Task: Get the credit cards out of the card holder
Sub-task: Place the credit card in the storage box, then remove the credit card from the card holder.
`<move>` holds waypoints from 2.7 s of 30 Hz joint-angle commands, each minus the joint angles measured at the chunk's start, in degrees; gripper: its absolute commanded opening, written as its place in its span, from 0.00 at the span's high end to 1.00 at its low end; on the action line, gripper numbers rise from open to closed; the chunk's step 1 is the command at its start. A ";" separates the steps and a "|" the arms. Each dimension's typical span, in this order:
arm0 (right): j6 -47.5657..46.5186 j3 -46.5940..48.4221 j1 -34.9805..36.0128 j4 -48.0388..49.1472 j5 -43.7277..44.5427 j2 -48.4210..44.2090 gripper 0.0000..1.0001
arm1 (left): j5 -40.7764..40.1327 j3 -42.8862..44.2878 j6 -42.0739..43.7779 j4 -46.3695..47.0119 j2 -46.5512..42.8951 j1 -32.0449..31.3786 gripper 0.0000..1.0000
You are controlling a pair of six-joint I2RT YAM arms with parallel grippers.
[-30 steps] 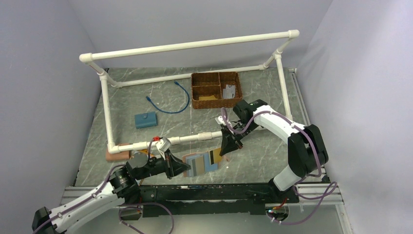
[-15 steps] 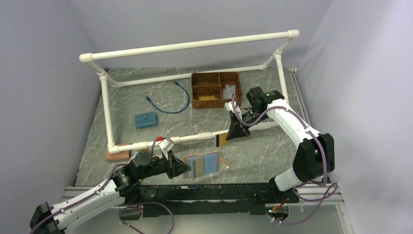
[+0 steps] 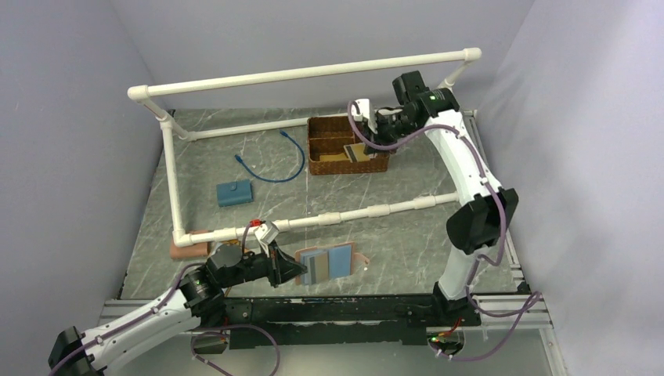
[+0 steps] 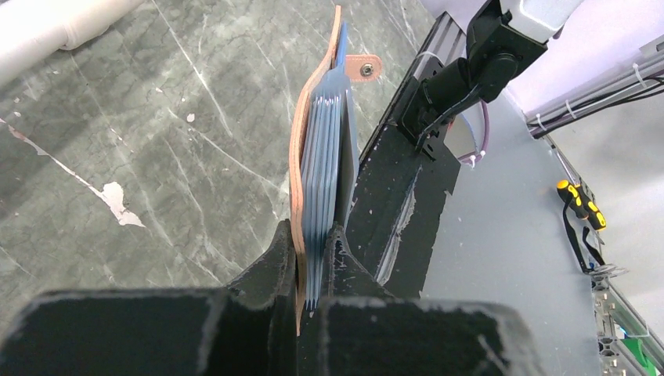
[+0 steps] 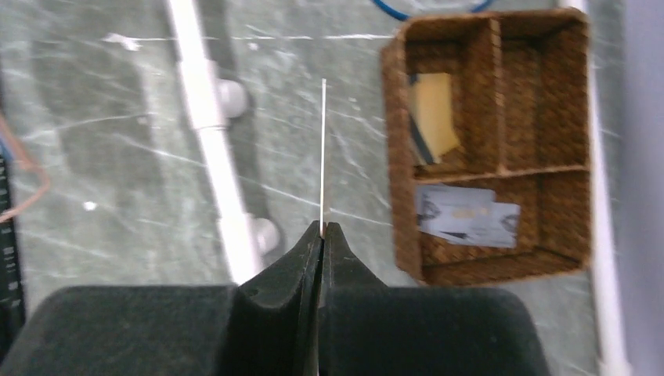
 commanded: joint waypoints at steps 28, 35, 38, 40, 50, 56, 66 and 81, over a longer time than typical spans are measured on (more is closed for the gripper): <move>4.19 19.82 10.09 14.38 35.22 24.14 1.00 | 3.42 0.00 3.20 8.77 5.47 0.21 1.00; 3.44 19.65 10.83 14.73 36.50 26.30 1.00 | 3.33 -0.09 3.43 8.68 5.68 0.15 1.00; 3.35 19.65 11.07 14.83 36.65 27.09 1.00 | 3.42 -0.17 3.30 8.64 5.56 0.17 1.00; 3.22 19.65 11.20 15.18 37.06 27.62 0.98 | 3.34 -0.11 3.22 8.47 5.39 0.20 1.00; 15.64 19.78 11.37 28.03 46.09 24.60 0.58 | 3.01 -0.63 0.20 9.24 4.28 0.16 1.00; 19.30 8.10 11.89 23.56 28.85 9.77 0.51 | 1.82 -1.97 -5.68 13.79 4.84 0.21 1.00; 16.88 -38.28 11.99 26.11 -14.23 -24.60 0.42 | -0.85 0.78 -15.04 19.55 14.38 -0.02 1.00; 39.09 -68.31 13.84 54.47 -17.36 -30.71 0.45 | -10.55 17.03 -29.49 2.81 33.76 -2.75 1.00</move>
